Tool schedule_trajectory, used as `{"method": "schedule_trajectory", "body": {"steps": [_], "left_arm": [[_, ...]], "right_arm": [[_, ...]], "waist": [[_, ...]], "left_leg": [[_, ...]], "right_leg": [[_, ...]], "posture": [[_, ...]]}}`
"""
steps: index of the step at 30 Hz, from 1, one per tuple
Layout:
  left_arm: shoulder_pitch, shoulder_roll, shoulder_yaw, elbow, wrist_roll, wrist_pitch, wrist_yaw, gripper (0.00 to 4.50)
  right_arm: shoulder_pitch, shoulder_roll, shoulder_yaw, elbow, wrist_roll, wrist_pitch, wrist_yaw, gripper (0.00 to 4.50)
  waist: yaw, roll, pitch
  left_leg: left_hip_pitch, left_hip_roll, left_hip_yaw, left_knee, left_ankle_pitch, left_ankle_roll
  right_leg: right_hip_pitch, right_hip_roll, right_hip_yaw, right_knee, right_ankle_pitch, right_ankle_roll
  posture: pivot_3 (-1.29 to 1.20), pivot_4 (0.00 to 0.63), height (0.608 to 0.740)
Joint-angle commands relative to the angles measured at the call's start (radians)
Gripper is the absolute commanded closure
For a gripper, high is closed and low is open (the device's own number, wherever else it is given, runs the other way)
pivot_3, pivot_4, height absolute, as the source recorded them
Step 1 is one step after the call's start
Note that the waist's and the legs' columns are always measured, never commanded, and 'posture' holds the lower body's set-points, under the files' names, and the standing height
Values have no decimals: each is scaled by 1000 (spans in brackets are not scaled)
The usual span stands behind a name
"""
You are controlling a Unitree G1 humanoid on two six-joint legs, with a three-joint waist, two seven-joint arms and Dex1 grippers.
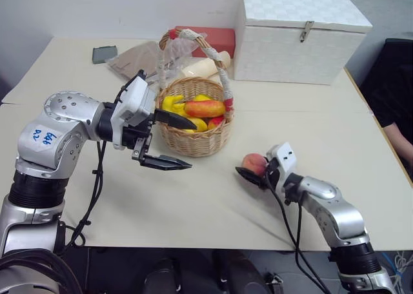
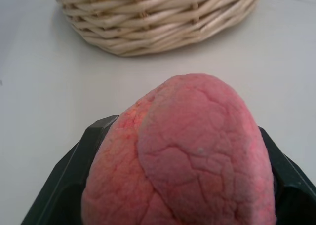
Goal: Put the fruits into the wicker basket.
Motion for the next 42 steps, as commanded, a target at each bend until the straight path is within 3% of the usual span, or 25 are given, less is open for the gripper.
{"method": "schedule_trajectory", "body": {"steps": [1, 6, 10, 16, 25, 26, 29, 35, 42], "left_arm": [[16, 20, 55, -15, -9, 9, 29, 0], [67, 80, 163, -13, -51, 71, 71, 0], [100, 147, 259, -3, -75, 118, 97, 0], [130, 169, 294, -20, -70, 111, 131, 0], [168, 161, 304, -68, -85, 106, 169, 0], [168, 161, 303, -68, -85, 105, 171, 0], [164, 159, 299, -66, -86, 103, 171, 0], [133, 143, 269, -44, -77, 91, 161, 0], [76, 113, 215, -14, -65, 76, 141, 0]], "right_arm": [[-15, -25, -29, -119, 79, 37, 54, 1707], [-178, -6, -16, -230, 204, 219, 27, 1707], [-435, 107, -27, -170, 269, 353, -92, 1707], [-647, 252, 74, 23, 146, 383, -218, 1707], [-716, 364, 107, 217, -6, 301, -316, 1707], [-717, 368, 105, 222, -14, 298, -319, 959], [-712, 369, 115, 204, -32, 295, -308, 12], [-642, 335, 66, -10, 97, 428, -223, 12], [-523, 189, -162, -259, 339, 663, -203, 12]], "waist": [[-1, 0, 0], [-15, 0, 0], [-25, 0, 0], [-26, 0, 0], [-31, -1, 0], [-33, -1, 0], [-33, -1, 0], [-30, -1, 0], [-23, -1, 0]], "left_leg": [[0, 0, 0, 0, 0, 0], [1, 1, 1, 0, 1, -1], [3, 1, 0, -1, 1, -2], [2, 1, 0, -3, 1, -2], [-5, 1, 0, -2, 1, -2], [-5, 1, 1, -2, 1, -2], [-5, 1, 1, -2, 2, -3], [-5, 1, 1, -3, 2, -3], [-5, 1, 1, -2, 2, -3]], "right_leg": [[0, 0, 0, 0, 0, 0], [-1, 0, 1, 2, 0, 0], [0, 0, 0, 4, 0, -2], [-1, 0, -1, 2, -1, -4], [-8, -1, -1, 2, -1, -4], [-9, -1, -1, 3, -1, -4], [-10, -1, -1, 4, -1, -4], [-10, -1, -1, 4, -1, -4], [-9, -1, -1, 4, -1, -4]], "posture": [[0, 150, 740], [0, 150, 740], [0, 150, 740], [0, 150, 740], [0, 150, 740], [0, 150, 740], [0, 150, 740], [0, 150, 740], [0, 150, 740]]}}
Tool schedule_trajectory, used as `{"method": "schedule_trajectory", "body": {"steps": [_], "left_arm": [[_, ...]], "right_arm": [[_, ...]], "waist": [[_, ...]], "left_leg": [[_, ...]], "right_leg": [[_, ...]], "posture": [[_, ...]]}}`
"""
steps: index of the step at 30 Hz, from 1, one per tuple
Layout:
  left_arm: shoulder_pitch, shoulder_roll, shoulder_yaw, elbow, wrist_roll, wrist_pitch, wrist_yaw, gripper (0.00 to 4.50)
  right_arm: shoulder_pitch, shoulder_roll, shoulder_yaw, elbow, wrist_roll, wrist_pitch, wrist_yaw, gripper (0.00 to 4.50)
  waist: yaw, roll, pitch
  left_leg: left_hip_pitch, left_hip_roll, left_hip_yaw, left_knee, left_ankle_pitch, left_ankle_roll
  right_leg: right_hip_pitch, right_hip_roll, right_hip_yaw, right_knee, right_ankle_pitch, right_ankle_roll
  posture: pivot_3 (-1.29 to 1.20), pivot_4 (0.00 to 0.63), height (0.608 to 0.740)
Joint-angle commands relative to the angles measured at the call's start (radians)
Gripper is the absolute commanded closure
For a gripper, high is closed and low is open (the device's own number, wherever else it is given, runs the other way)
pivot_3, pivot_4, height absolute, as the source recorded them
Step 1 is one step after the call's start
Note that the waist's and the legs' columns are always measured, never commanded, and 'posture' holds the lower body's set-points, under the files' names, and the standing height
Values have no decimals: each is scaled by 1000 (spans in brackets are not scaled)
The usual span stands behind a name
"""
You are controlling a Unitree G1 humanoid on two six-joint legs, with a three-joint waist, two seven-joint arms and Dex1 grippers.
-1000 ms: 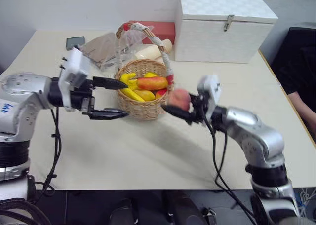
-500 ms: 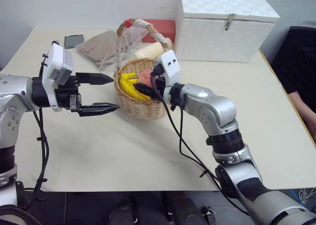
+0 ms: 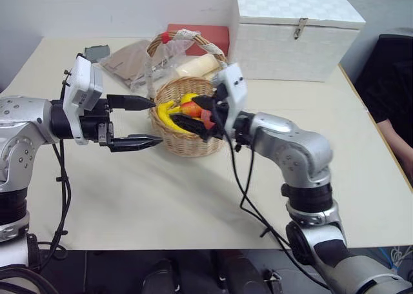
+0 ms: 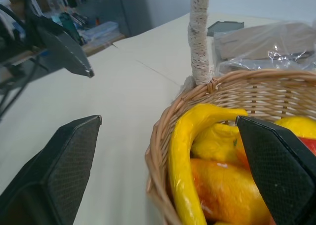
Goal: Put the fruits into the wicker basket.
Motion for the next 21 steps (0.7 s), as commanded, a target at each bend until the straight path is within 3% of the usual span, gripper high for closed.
{"method": "schedule_trajectory", "body": {"steps": [1, 5, 11, 16, 19, 21], "left_arm": [[-49, -12, -19, 13, 0, -23, -12, 0], [-94, -40, -48, 37, 10, -37, -14, 0], [-122, -61, -63, 55, 21, -50, -11, 0], [-124, -60, -59, 59, 24, -57, -10, 0], [-116, -56, -52, 49, 22, -54, -4, 0], [-111, -53, -47, 44, 19, -53, -1, 0]], "right_arm": [[57, -108, -100, -134, 61, 46, 8, 12], [83, -157, -87, -78, -49, -64, -54, 12], [28, -104, -5, 88, -164, -246, -63, 12], [-63, -30, 26, 341, -252, -428, -53, 12], [-84, -19, 26, 430, -294, -516, -50, 616], [-77, -21, 34, 436, -302, -542, -33, 1289]], "waist": [[4, 0, 0], [-5, 0, 0], [-16, 0, 0], [-12, 0, 0], [-7, 0, 0], [-5, 0, 0]], "left_leg": [[0, 0, 0, 0, 0, 0], [0, 0, 1, 0, 0, 0], [2, 1, 1, -3, 2, -3], [1, 0, 1, -2, 2, -3], [1, 0, 1, -2, 2, -3], [1, 0, 1, -3, 2, -2]], "right_leg": [[0, 0, 0, 0, 0, 0], [0, 0, 1, -1, 0, 0], [-2, 3, 2, 2, 0, 0], [-2, 2, 2, 2, 0, 0], [-2, 2, 2, 1, 0, 0], [-2, 2, 2, 0, 0, 0]], "posture": [[0, 150, 740], [0, 150, 740], [0, 150, 740], [0, 150, 740], [0, 150, 740], [0, 150, 740]]}}
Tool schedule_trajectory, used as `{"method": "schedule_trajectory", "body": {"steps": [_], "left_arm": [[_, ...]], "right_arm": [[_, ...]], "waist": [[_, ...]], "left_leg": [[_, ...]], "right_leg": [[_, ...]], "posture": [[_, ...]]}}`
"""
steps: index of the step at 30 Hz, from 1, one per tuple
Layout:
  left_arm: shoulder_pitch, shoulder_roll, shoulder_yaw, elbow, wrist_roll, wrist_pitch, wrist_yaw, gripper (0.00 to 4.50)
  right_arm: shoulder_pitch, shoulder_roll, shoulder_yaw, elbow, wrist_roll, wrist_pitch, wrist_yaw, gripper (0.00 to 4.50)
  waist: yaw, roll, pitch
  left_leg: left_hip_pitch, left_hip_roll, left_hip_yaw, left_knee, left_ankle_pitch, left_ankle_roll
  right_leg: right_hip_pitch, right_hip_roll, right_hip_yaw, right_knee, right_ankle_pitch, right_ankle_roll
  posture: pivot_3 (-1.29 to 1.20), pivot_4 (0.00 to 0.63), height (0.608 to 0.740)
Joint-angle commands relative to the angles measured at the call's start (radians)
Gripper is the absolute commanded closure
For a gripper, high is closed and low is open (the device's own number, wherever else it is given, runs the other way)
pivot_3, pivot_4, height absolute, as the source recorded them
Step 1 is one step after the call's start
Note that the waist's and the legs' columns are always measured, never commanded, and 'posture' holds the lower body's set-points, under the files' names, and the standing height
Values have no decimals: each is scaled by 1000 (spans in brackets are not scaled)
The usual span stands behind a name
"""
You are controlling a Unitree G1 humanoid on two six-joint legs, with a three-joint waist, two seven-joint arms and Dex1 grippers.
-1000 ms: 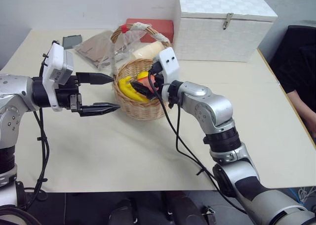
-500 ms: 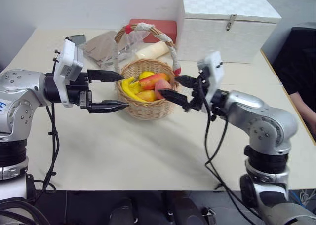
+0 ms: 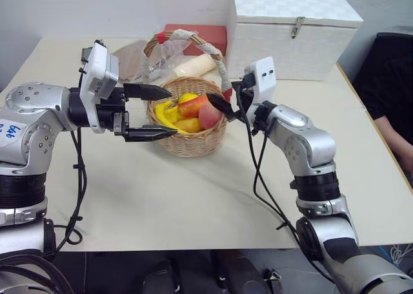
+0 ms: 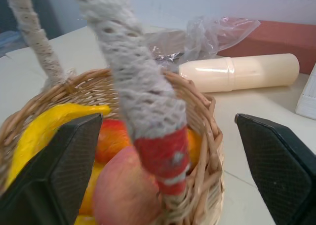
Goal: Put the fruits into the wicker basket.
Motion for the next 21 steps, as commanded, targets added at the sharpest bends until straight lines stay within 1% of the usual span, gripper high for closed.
{"method": "schedule_trajectory", "body": {"steps": [1, 8, 9, 12, 13, 17, 21], "left_arm": [[1, 14, 31, -20, -3, -11, 5, 0], [-4, -2, 24, -13, 2, -21, 15, 0], [-9, -11, 20, -10, 2, -24, 18, 0], [-33, -48, 9, 11, 3, -29, 33, 0], [-38, -55, 6, 17, 4, -29, 29, 0], [-52, -77, -10, 37, 3, -34, 11, 0], [-65, -103, -30, 57, 7, -45, -2, 0]], "right_arm": [[-5, -2, 2, -19, -18, -70, 32, 1635], [38, -12, -4, -98, -10, -104, 64, 4156], [51, -18, -21, -126, 0, -109, 65, 4284], [105, -62, -115, -262, 84, -83, 81, 4283], [127, -94, -148, -311, 107, -68, 89, 4283], [234, -262, -283, -452, 160, -22, 125, 4283], [374, -432, -436, -479, 173, -9, 165, 4283]], "waist": [[1, 0, 0], [1, 0, 0], [1, 0, 0], [9, 0, 0], [12, 0, 0], [32, 0, 0], [44, 0, 0]], "left_leg": [[0, 0, 0, 0, 0, 0], [0, 0, 0, 1, 0, 0], [0, 0, 0, 1, 0, 0], [0, 0, -1, 1, 0, 0], [-1, 0, -1, 1, 0, 0], [-1, 0, -1, 0, 0, 0], [0, 0, -1, 0, 0, 0]], "right_leg": [[0, 0, 0, 0, 0, 0], [0, 0, 0, 2, 0, 0], [0, 0, 0, 2, 0, 0], [0, 0, -1, 2, 0, 0], [0, 0, -1, 1, 0, 0], [0, -1, -1, -1, 0, 0], [2, 0, -1, -2, 0, 0]], "posture": [[0, 150, 740], [0, 150, 740], [0, 150, 740], [0, 150, 740], [0, 150, 740], [0, 150, 740], [0, 150, 740]]}}
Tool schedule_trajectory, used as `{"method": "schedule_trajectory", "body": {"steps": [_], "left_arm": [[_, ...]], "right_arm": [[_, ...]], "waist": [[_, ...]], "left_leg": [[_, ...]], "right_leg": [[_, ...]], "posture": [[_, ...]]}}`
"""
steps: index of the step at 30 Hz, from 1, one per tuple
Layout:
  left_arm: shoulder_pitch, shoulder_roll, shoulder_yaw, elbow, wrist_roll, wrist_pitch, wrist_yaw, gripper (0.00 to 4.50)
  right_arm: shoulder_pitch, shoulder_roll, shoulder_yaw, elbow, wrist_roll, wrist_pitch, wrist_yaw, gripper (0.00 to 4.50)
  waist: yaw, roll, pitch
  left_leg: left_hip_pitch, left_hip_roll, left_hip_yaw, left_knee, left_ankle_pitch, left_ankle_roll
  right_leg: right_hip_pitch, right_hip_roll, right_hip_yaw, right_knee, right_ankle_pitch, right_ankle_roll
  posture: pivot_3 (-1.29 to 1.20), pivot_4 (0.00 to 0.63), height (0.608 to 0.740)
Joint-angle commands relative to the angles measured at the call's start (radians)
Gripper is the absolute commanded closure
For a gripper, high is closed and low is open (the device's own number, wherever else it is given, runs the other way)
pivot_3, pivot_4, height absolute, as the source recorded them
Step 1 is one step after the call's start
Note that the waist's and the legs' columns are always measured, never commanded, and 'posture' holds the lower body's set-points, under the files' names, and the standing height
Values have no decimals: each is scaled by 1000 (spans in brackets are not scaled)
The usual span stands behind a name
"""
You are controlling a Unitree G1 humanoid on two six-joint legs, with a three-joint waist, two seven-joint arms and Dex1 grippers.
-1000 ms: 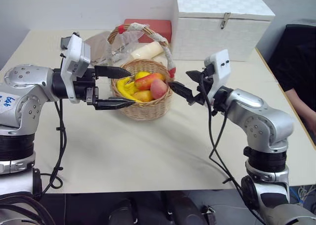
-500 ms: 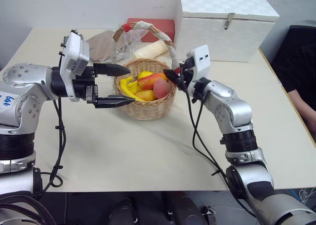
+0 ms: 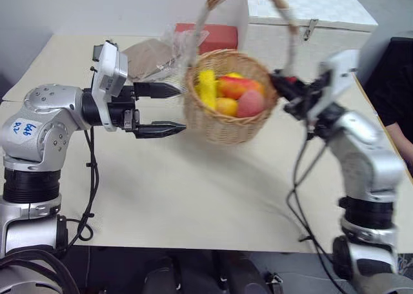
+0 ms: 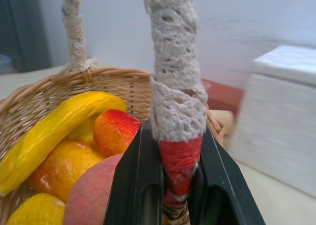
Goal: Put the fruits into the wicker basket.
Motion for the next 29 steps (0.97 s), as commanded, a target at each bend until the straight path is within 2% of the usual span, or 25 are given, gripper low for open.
{"method": "schedule_trajectory", "body": {"steps": [1, 3, 7, 13, 19, 21, 25, 27, 29], "left_arm": [[-26, -15, -5, 10, 7, -29, -17, 0], [-32, -26, -14, 25, 14, -39, -23, 0], [-42, -41, -24, 44, 16, -46, -36, 0], [-55, -58, -31, 69, 20, -46, -50, 0], [-67, -47, -38, 115, 38, -57, -93, 0], [-77, -43, -35, 138, 45, -63, -109, 0], [-99, -37, -35, 186, 57, -84, -138, 0], [-102, -40, -36, 195, 61, -91, -143, 0], [-99, -45, -37, 191, 60, -90, -151, 0]], "right_arm": [[93, -99, -142, -40, 13, -15, 43, 4283], [170, -130, -181, -26, -2, -50, 58, 4283], [247, -100, -211, 7, -10, -100, 35, 4283], [362, -92, -277, 56, -11, -138, 32, 2286], [521, -255, -476, 12, 97, -79, 211, 143], [587, -338, -605, 32, 195, 39, 315, 37], [823, -491, -887, 72, 340, 252, 678, 37], [852, -540, -949, 96, 382, 317, 735, 37], [832, -561, -954, 106, 404, 348, 732, 37]], "waist": [[5, 0, 0], [2, 0, 0], [-16, 0, 0], [-11, 1, 0], [1, 1, 1], [-1, 1, 1], [6, 2, 1], [-1, 1, 1], [-6, 1, 1]], "left_leg": [[1, 0, 0, 1, 0, 0], [3, 0, 0, 0, 0, 0], [10, 0, 1, -1, 0, 0], [13, 0, 1, -2, 0, 0], [13, -1, 1, -1, -1, 1], [16, -1, 1, -1, -1, 1], [20, -1, -5, -5, -2, 1], [22, 0, -9, -5, -3, 2], [21, 0, -10, -4, -8, 9]], "right_leg": [[1, 0, 0, 0, 0, 0], [4, 0, 0, 0, 0, 0], [9, 1, 2, 1, 0, 0], [12, 2, 3, 0, 0, 0], [13, 1, 3, -1, 0, 1], [15, 1, 3, -2, 0, 2], [24, 3, 1, -9, -1, 2], [29, 4, -1, -15, -1, 2], [32, 4, -1, -21, 1, 6]], "posture": [[0, 150, 740], [0, 150, 740], [0, 150, 740], [0, 150, 740], [0, 150, 740], [0, 150, 740], [0, 150, 740], [0, 150, 740], [0, 150, 740]]}}
